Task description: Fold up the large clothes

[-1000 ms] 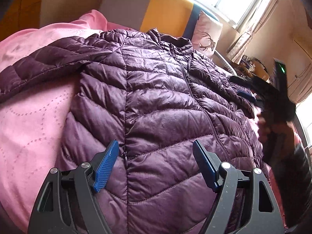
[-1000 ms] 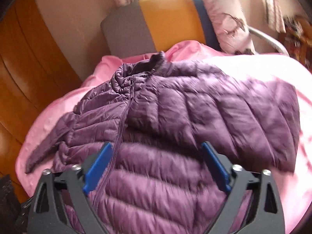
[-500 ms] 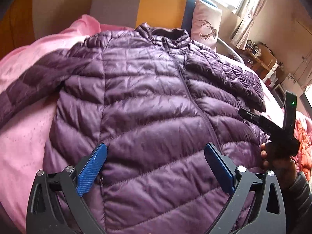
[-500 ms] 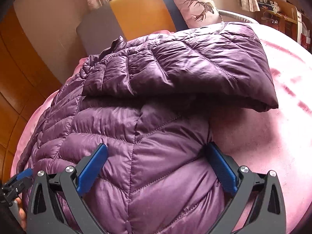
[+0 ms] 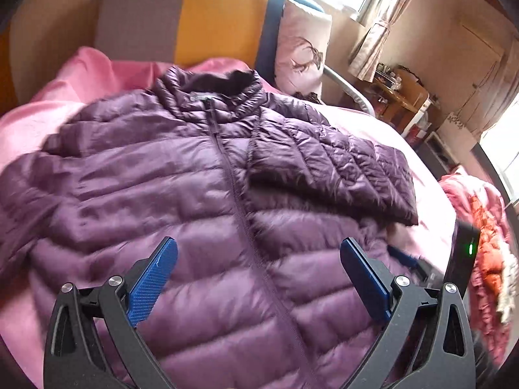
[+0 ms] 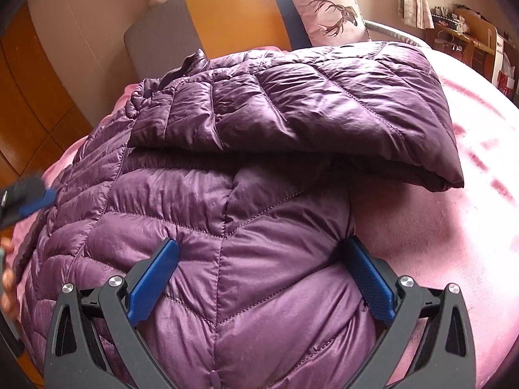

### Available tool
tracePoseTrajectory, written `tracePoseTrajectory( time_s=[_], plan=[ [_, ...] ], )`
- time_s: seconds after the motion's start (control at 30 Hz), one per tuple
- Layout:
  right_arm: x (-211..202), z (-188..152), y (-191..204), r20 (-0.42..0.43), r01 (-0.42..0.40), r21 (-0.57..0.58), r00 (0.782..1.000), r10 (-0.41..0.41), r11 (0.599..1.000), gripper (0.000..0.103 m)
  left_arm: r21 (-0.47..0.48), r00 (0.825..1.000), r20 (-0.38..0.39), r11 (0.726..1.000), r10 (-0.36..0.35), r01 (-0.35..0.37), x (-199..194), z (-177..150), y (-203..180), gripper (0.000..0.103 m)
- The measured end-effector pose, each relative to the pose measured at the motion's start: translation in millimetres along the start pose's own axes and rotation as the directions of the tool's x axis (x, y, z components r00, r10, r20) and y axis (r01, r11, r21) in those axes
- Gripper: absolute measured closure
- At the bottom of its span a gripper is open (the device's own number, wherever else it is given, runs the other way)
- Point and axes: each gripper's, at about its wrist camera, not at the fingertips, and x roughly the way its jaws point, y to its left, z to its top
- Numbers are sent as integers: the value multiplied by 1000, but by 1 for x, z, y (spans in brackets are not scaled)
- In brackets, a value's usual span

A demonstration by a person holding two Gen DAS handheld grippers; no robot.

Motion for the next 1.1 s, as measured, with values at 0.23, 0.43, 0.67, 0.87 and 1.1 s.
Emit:
tracePoseTrajectory(
  time_s=[0.23, 0.43, 0.67, 0.87, 1.1],
  plan=[
    [1, -1, -2, 11, -12, 8, 1000, 12, 1000, 2, -108, 998, -43, 993, -48, 43, 43, 41, 3, 4],
    [0, -1, -4, 13, -20, 9, 1000, 20, 1000, 2, -163, 987, -75, 978, -141, 127, 80, 62, 0, 11],
    [0, -1, -6, 15, -27, 11, 1000, 27, 1000, 2, -158, 979, -119, 977, -163, 143, 114, 68, -15, 64],
    [-3, -1, -13, 22, -63, 32, 998, 63, 997, 2, -141, 976, -32, 967, -217, 210, 86, 68, -10, 85],
    [-15, 10, -39, 59, -224, 212, 975, 216, 951, 2, -163, 974, 119, 963, -195, 212, 17, 66, 23, 103]
  ],
)
